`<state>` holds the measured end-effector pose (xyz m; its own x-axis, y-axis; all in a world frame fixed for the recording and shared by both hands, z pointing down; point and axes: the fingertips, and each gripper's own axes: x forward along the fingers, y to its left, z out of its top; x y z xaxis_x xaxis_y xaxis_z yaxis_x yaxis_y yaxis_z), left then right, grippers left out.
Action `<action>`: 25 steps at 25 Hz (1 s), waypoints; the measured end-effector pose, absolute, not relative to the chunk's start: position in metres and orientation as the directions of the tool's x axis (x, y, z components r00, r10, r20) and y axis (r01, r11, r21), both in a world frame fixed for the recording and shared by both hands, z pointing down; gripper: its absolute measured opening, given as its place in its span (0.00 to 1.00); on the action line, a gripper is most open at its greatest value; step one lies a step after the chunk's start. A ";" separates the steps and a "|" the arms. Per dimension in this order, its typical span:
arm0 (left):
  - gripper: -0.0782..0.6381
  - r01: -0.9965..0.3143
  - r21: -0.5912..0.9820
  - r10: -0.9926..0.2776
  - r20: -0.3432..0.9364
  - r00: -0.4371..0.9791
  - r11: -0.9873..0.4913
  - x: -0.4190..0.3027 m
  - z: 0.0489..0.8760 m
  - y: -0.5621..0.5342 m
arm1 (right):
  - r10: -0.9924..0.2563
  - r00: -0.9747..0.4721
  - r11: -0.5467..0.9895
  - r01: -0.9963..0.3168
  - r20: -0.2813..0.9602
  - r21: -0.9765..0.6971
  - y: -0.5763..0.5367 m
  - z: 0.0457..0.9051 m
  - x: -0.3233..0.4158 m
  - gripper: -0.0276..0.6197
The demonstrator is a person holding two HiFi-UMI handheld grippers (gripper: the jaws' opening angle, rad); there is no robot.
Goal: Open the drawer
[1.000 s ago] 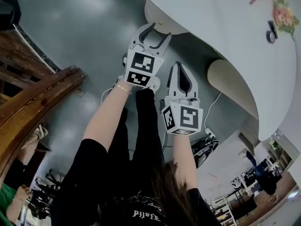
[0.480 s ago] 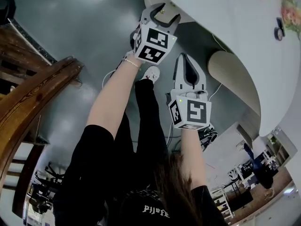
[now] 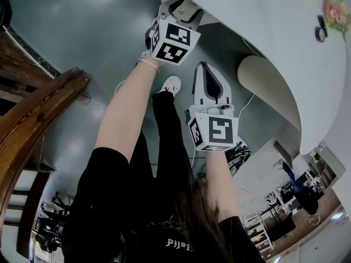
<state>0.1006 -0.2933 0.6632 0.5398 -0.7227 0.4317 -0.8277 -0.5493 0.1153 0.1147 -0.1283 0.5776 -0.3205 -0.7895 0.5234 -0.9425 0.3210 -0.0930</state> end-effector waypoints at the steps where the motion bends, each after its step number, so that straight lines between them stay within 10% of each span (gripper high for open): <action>1: 0.42 -0.828 0.111 -0.725 0.429 0.539 -0.550 0.101 0.662 -0.295 | -0.786 -0.324 0.325 -0.941 0.526 -0.094 -0.128 0.578 0.114 0.08; 25: 0.27 -0.829 0.073 -0.731 0.433 0.527 -0.555 0.105 0.663 -0.305 | -0.778 -0.344 0.332 -0.935 0.526 -0.120 -0.132 0.576 0.120 0.08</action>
